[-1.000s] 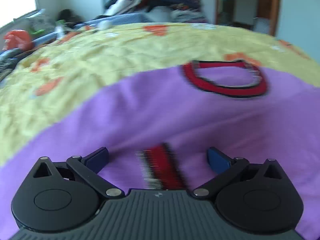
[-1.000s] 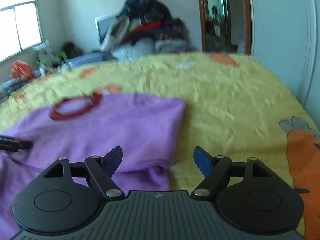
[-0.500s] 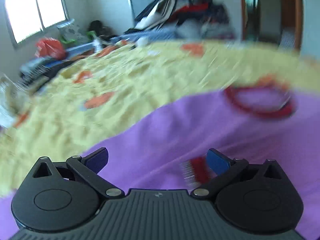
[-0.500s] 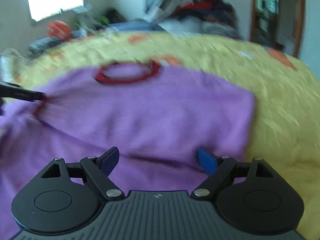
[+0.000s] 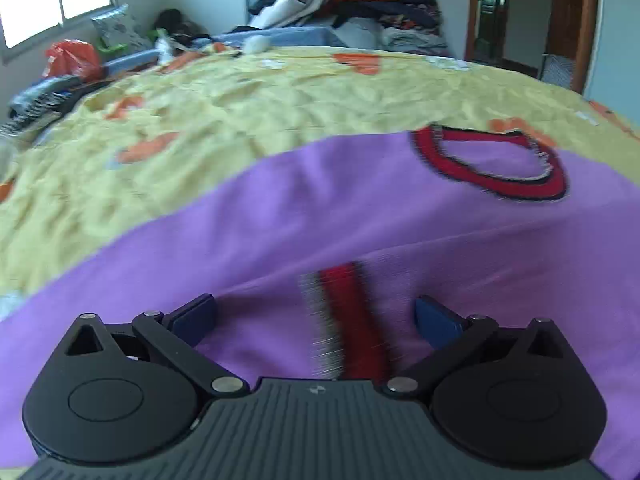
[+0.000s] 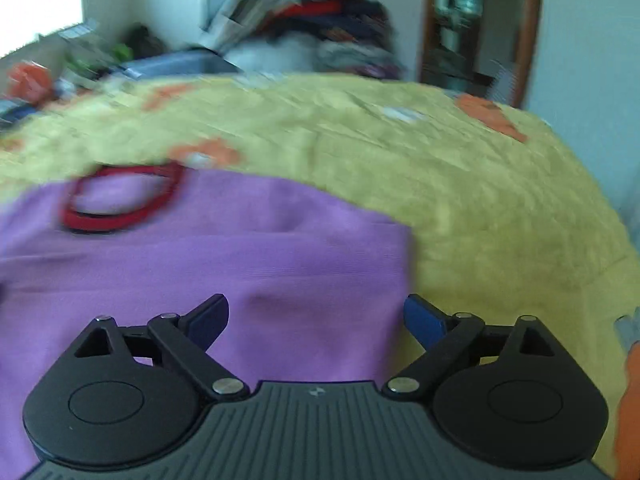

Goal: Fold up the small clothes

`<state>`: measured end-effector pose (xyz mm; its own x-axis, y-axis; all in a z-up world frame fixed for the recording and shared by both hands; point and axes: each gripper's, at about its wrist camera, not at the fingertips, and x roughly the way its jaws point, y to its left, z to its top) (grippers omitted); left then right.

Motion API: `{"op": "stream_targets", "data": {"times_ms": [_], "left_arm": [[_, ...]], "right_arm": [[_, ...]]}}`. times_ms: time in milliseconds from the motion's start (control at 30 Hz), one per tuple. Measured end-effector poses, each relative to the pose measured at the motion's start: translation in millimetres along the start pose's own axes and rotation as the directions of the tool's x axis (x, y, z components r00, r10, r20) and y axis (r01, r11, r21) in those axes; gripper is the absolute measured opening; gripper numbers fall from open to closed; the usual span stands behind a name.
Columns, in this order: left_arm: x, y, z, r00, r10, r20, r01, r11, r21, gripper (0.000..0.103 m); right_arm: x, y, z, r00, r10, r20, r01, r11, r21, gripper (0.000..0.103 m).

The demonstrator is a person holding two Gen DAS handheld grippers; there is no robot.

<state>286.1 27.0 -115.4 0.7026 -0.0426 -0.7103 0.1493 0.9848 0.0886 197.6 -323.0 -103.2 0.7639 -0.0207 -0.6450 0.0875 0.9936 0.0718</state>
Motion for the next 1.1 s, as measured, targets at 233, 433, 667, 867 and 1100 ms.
{"op": "stream_targets", "data": {"times_ms": [233,433,667,867,1100], "left_arm": [[-38,101,-22,0.999,-0.002,-0.036,-0.005,0.980,-0.201,0.103],[-109,245,-93,0.998,0.061,0.021,-0.042,0.861,-0.506,0.103],[-163,389,-187,0.991,0.062,0.123,0.070,0.545,-0.835,0.103],[-161,421,-198,0.973,-0.017,0.229,0.217,0.394,-0.893,0.103],[-167,417,-204,0.944,-0.026,0.329,0.319,0.329,-0.889,0.103]], "right_arm": [[8,57,-21,0.997,0.036,-0.071,-0.043,0.994,-0.101,0.103],[-34,86,-28,0.981,0.192,-0.034,-0.193,0.980,-0.046,0.103],[-67,152,-54,0.949,0.313,0.036,-0.305,0.941,-0.147,0.103],[-66,182,-65,0.944,0.329,0.012,-0.320,0.926,-0.202,0.103],[-69,172,-66,0.947,0.322,0.008,-0.316,0.934,-0.168,0.103]]}}
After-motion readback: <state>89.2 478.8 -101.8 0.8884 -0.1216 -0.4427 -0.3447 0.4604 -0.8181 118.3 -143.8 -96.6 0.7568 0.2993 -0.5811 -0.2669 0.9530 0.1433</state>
